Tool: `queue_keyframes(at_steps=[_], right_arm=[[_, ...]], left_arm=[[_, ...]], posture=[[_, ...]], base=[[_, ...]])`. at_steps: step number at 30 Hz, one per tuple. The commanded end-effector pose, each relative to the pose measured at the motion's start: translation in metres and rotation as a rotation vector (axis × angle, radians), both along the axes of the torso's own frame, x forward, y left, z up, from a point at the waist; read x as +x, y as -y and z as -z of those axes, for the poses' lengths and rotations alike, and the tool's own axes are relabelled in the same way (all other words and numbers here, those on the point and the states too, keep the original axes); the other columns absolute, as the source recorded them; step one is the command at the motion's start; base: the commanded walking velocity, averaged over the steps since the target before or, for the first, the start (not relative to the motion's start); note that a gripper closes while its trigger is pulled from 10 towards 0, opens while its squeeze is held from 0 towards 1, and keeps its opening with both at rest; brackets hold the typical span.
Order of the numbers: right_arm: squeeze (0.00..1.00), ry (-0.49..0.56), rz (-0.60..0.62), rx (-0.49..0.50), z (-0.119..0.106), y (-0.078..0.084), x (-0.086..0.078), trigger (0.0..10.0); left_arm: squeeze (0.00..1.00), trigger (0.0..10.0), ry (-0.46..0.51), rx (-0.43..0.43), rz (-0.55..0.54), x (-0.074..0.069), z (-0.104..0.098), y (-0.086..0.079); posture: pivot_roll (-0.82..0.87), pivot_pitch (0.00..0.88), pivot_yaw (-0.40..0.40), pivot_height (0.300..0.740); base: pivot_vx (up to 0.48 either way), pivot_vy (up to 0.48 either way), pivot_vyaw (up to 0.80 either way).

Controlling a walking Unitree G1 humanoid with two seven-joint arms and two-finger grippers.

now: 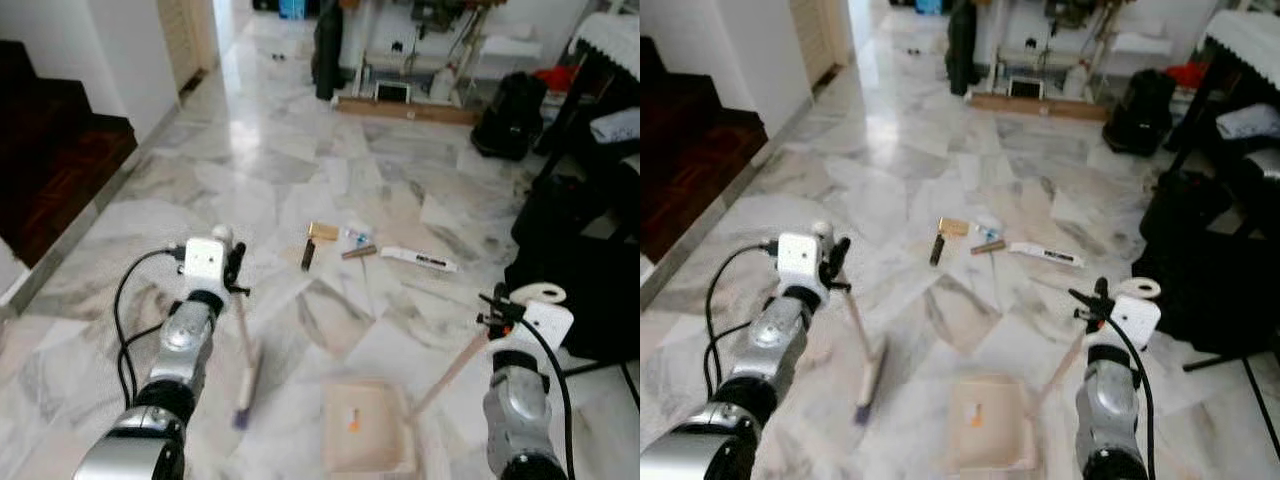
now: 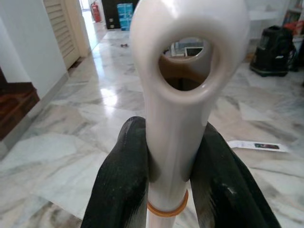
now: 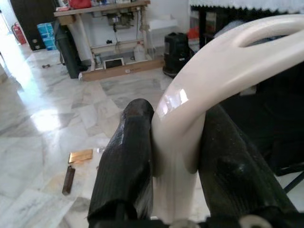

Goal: Sweep floor

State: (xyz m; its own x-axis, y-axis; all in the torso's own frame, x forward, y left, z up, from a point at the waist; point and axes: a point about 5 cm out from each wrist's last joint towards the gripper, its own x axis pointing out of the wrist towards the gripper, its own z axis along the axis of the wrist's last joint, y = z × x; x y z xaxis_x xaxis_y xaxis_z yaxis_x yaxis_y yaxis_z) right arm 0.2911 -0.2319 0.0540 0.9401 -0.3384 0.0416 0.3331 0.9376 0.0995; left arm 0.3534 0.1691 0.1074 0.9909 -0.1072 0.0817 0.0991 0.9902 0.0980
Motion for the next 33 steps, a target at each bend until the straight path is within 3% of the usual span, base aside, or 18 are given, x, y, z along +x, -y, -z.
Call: queue_keyframes(at_steps=[1, 33], right_arm=[[0.0, 0.021, 0.027, -0.012, -0.0051, 0.0089, -0.0006, 10.0], [0.0, 0.016, 0.005, -0.004, -0.0035, 0.0032, 0.0006, 10.0]], left_arm=[[0.0, 10.0, 0.032, -0.021, 0.032, 0.0031, -0.0074, 0.0117], [0.0, 10.0, 0.034, -0.015, 0.022, 0.0044, -0.0099, 0.0071]], posture=[[0.06, 0.019, -0.035, 0.74], [0.07, 0.016, -0.028, 0.74]], base=[[0.416, 0.0, 0.0], [0.402, 0.0, 0.0]])
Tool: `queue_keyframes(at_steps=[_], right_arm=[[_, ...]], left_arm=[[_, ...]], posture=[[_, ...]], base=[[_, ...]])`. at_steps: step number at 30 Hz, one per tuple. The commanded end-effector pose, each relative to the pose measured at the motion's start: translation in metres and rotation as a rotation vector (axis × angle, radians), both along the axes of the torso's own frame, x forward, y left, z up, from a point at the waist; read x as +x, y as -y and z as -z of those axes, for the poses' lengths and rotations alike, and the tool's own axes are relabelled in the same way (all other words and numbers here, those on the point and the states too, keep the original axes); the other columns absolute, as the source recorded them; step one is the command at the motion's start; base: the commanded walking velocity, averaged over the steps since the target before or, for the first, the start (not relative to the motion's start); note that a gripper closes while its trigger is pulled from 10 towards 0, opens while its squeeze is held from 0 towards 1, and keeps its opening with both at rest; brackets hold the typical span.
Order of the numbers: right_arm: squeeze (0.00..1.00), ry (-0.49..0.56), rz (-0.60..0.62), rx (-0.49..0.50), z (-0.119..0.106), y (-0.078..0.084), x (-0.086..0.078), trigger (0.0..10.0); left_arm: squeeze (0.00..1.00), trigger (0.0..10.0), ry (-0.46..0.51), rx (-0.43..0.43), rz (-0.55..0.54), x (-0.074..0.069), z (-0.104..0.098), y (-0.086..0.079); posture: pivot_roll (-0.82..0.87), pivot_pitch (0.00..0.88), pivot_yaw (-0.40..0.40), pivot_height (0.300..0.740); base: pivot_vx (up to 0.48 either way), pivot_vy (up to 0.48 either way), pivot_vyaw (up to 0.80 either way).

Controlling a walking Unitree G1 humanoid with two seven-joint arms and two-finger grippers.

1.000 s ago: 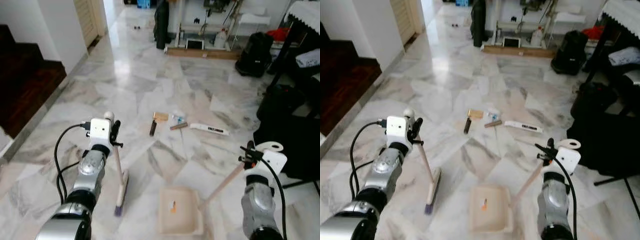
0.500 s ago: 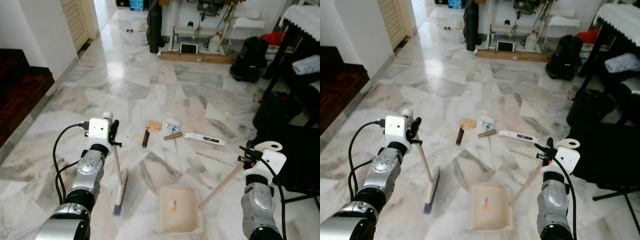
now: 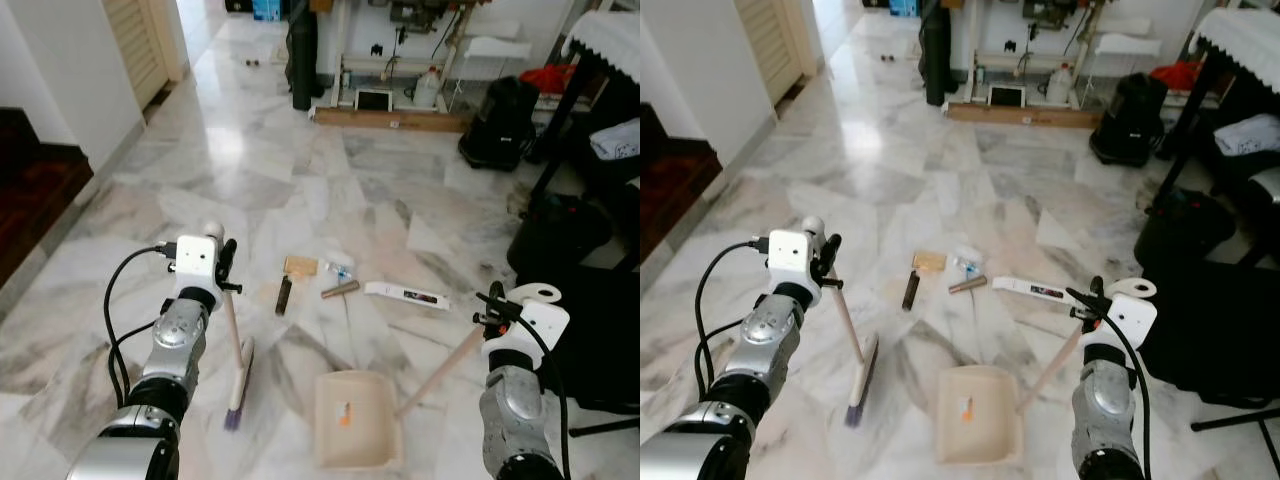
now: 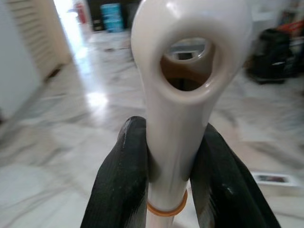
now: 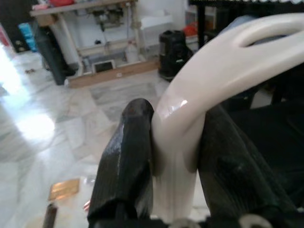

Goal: Sweep floor

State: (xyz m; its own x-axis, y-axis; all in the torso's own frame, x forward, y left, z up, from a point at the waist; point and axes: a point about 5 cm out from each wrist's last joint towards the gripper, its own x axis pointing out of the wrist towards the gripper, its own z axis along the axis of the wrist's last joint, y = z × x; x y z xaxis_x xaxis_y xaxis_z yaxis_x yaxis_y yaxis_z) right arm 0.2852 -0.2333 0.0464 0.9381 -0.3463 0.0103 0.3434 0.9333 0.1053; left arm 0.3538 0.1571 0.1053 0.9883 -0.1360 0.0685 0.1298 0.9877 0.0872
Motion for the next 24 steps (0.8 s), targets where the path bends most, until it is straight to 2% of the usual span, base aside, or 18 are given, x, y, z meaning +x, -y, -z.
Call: queue_keyframes(at_steps=[1, 15, 24], right_arm=[[0.0, 0.045, -0.002, -0.021, -0.011, 0.002, 0.006, 10.0], [0.0, 0.04, 0.008, 0.008, -0.006, -0.005, 0.005, 10.0], [0.0, 0.058, -0.003, 0.012, -0.009, -0.009, 0.008, 10.0]], left_arm=[[0.0, 10.0, 0.048, -0.007, -0.008, 0.004, -0.012, -0.005], [0.0, 10.0, 0.041, 0.019, 0.013, 0.008, -0.015, -0.006], [0.0, 10.0, 0.052, 0.01, 0.001, 0.007, -0.015, -0.005]], posture=[[0.07, 0.008, -0.027, 0.74], [0.07, 0.0, 0.011, 0.74], [0.07, 0.0, 0.01, 0.74]], base=[[0.386, 0.0, 0.0], [0.371, 0.0, 0.0], [0.0, 0.0, 0.0]])
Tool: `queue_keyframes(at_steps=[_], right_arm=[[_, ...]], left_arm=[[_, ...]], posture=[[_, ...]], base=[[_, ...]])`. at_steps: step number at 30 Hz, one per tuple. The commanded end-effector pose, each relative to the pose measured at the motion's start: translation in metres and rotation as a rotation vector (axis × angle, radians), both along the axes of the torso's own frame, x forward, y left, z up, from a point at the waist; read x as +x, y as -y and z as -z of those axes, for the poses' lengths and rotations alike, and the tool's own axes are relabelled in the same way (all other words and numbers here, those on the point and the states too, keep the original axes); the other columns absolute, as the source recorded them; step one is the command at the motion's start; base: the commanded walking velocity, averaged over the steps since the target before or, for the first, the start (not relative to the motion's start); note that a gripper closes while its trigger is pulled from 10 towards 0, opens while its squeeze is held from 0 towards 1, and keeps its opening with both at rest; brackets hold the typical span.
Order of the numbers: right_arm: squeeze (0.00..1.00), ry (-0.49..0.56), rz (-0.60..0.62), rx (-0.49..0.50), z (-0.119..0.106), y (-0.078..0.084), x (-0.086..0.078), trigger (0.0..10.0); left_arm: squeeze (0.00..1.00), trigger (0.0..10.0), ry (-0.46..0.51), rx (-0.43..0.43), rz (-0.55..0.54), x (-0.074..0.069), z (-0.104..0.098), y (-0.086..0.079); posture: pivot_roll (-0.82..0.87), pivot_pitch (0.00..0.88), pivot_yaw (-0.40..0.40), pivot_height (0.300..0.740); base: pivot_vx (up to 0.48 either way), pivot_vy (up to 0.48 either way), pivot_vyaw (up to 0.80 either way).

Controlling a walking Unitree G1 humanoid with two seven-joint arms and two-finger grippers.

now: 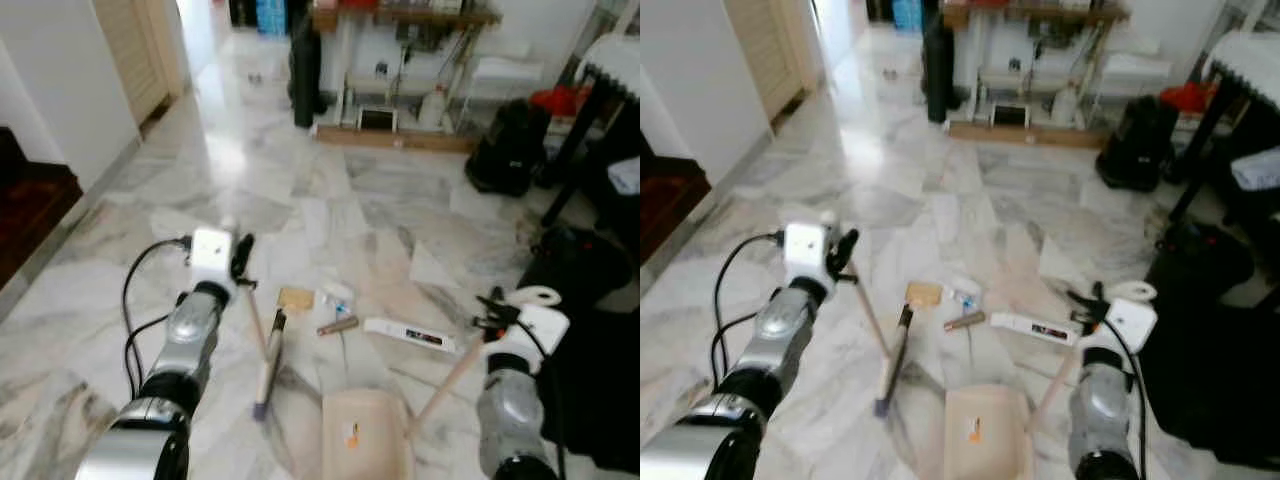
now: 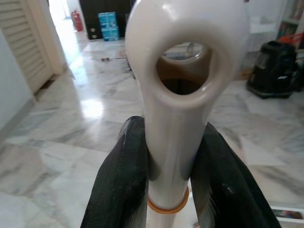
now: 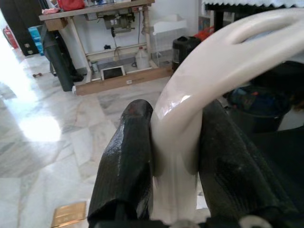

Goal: Sweep floor

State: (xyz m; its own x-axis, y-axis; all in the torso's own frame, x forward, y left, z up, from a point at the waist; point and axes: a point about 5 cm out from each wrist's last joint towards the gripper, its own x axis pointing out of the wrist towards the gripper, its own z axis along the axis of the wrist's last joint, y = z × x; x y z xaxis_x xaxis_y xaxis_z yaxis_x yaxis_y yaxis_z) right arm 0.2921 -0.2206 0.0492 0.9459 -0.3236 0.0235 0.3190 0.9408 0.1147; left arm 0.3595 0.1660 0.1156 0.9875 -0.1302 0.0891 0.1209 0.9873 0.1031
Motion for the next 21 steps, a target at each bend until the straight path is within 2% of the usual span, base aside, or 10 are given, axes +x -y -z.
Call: queue_keyframes(at_steps=[1, 5, 21], right_arm=[[0.0, 0.042, 0.021, 0.008, -0.0066, 0.0035, 0.0014, 10.0], [0.0, 0.04, 0.021, 0.006, -0.0061, 0.0037, 0.0011, 10.0], [0.0, 0.032, 0.001, -0.001, -0.0048, 0.0003, 0.0012, 10.0]], left_arm=[[0.0, 10.0, 0.029, -0.003, 0.007, 0.001, -0.0049, 0.004], [0.0, 10.0, 0.027, -0.01, 0.003, 0.0012, -0.0048, 0.0046], [0.0, 10.0, 0.025, -0.017, -0.009, 0.0008, -0.0042, 0.0033]], posture=[[0.07, 0.0, 0.01, 0.74], [0.07, 0.0, 0.005, 0.74], [0.07, 0.004, -0.004, 0.74]], base=[[0.0, 0.0, 0.0], [0.0, 0.0, 0.0], [0.0, 0.262, 0.0]])
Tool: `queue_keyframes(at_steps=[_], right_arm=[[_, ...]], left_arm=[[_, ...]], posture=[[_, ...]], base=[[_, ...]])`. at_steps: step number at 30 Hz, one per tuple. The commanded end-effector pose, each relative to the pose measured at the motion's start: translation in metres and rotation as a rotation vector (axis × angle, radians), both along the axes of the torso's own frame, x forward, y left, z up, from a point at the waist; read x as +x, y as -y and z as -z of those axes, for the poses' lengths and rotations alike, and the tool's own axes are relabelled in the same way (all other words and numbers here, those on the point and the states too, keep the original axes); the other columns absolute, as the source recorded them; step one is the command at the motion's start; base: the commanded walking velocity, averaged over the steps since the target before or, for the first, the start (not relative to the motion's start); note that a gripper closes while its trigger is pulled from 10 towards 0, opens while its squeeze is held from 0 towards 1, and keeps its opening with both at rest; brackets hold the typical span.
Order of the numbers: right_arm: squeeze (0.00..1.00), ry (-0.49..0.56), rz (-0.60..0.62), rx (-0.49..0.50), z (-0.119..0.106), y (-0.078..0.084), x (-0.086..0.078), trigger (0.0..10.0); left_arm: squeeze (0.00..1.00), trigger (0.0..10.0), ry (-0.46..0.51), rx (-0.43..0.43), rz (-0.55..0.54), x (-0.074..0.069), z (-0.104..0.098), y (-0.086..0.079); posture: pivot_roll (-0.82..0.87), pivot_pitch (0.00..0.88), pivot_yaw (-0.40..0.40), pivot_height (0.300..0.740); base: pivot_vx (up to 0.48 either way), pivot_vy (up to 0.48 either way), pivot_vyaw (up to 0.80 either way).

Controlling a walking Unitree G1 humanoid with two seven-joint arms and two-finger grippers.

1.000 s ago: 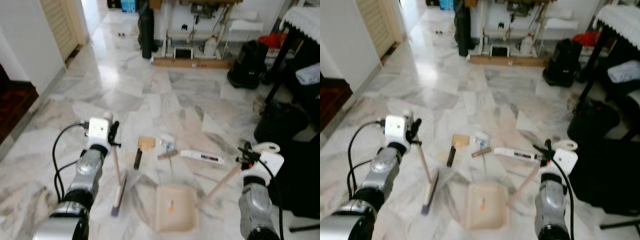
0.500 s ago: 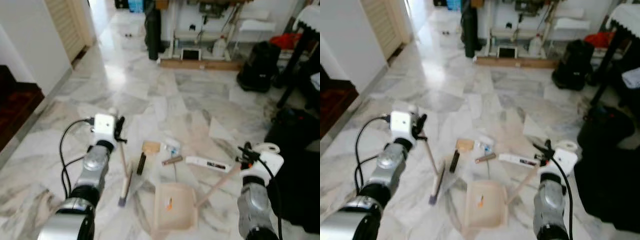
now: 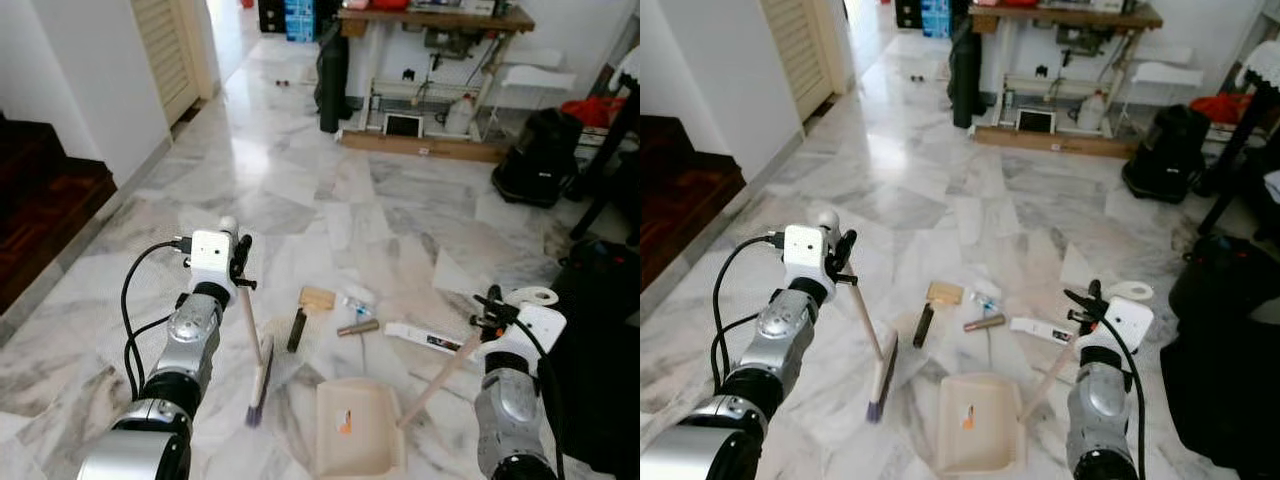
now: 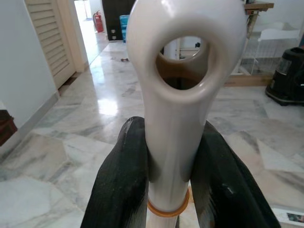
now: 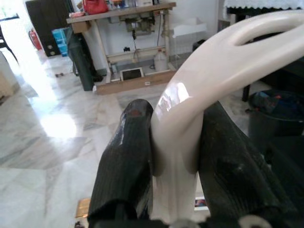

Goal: Sweep floor

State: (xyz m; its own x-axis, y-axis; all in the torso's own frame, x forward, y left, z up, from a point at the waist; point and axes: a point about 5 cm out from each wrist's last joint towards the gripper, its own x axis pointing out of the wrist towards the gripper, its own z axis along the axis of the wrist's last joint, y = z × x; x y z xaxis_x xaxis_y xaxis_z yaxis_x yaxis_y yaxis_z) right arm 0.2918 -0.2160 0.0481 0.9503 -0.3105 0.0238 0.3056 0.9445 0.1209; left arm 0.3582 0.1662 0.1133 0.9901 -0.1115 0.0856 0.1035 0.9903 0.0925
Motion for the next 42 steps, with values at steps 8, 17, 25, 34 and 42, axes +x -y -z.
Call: queue_keyframes(at_steps=[8, 17, 25, 34, 42], right_arm=[[0.0, 0.029, 0.013, -0.006, -0.005, 0.004, 0.001, 10.0], [0.0, 0.027, 0.013, 0.001, -0.004, 0.002, 0.001, 10.0], [0.0, 0.026, 0.017, 0.006, -0.003, 0.002, 0.001, 10.0], [0.0, 0.042, 0.019, 0.014, -0.005, 0.002, 0.0, 10.0], [0.0, 0.042, 0.013, 0.016, -0.005, 0.002, 0.0, 10.0]], left_arm=[[0.0, 10.0, 0.028, 0.0, 0.014, 0.003, -0.007, 0.004], [0.0, 10.0, 0.037, 0.0, 0.017, 0.005, -0.011, 0.006], [0.0, 10.0, 0.047, -0.009, 0.022, 0.007, -0.015, 0.008], [0.0, 10.0, 0.077, 0.001, 0.013, 0.007, -0.019, 0.01], [0.0, 10.0, 0.071, -0.001, 0.021, 0.005, -0.016, 0.012]], posture=[[0.08, 0.0, -0.003, 0.74], [0.08, 0.0, 0.005, 0.74], [0.08, 0.0, 0.007, 0.74], [0.08, 0.0, 0.005, 0.74], [0.08, 0.0, 0.002, 0.74]], base=[[0.0, 0.268, 0.0], [0.0, 0.258, 0.0], [0.0, 0.0, 0.0], [0.0, 0.0, 0.0], [0.0, 0.0, 0.0]])
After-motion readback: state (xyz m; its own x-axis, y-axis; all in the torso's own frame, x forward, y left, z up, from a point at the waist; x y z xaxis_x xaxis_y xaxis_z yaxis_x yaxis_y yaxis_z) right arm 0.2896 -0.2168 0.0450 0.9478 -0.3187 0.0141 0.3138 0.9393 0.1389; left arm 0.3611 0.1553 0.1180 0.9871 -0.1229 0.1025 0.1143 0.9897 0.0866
